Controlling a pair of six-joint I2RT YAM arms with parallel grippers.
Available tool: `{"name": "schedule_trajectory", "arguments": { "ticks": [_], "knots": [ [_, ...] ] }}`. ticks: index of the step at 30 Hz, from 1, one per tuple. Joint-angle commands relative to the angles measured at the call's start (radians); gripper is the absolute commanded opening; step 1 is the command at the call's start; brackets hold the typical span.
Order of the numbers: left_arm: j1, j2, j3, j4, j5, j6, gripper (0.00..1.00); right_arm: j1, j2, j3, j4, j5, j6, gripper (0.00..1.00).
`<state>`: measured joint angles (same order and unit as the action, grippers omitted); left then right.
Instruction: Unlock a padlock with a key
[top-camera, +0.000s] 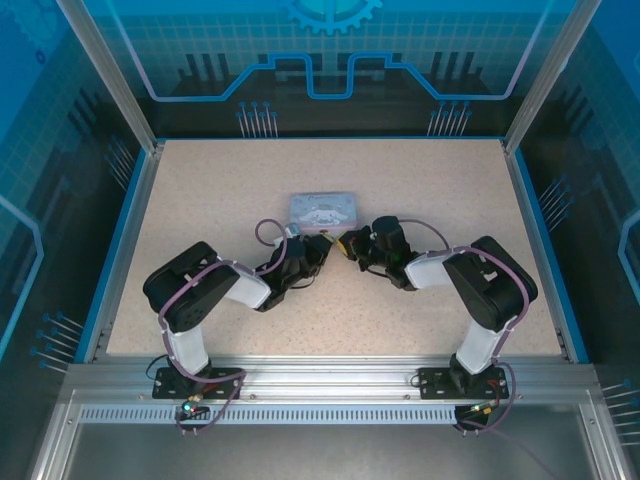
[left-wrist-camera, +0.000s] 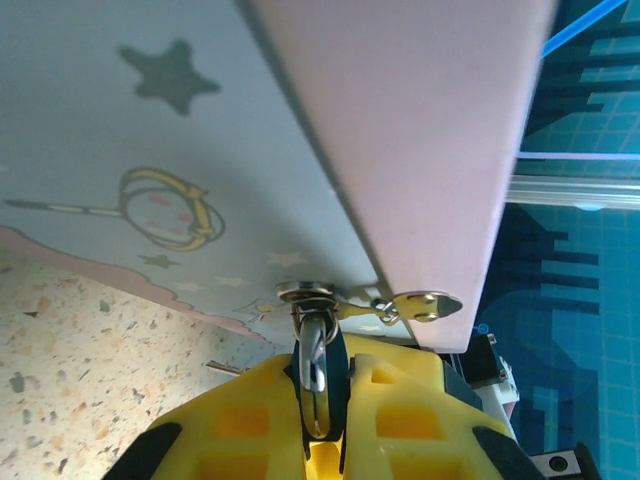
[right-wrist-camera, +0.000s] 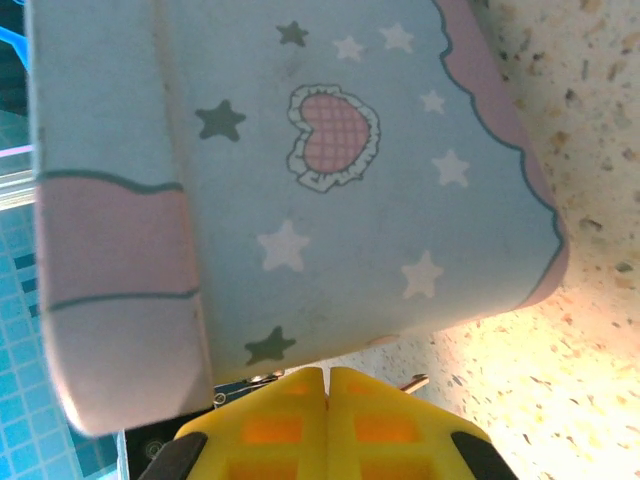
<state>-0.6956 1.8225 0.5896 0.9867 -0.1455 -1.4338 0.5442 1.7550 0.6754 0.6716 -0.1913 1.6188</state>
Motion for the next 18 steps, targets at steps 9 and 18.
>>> {"name": "schedule_trajectory", "arguments": {
  "ticks": [9, 18],
  "knots": [
    [-0.064, 0.015, -0.007, 0.125, 0.264, 0.051, 0.0, 0.047, -0.013, 0.072, 0.111, -0.206, 0.011, 0.0],
    [-0.049, 0.007, -0.011, 0.117, 0.228, -0.034, 0.0, 0.025, -0.102, 0.043, 0.03, -0.202, -0.074, 0.59]
  ]
}}
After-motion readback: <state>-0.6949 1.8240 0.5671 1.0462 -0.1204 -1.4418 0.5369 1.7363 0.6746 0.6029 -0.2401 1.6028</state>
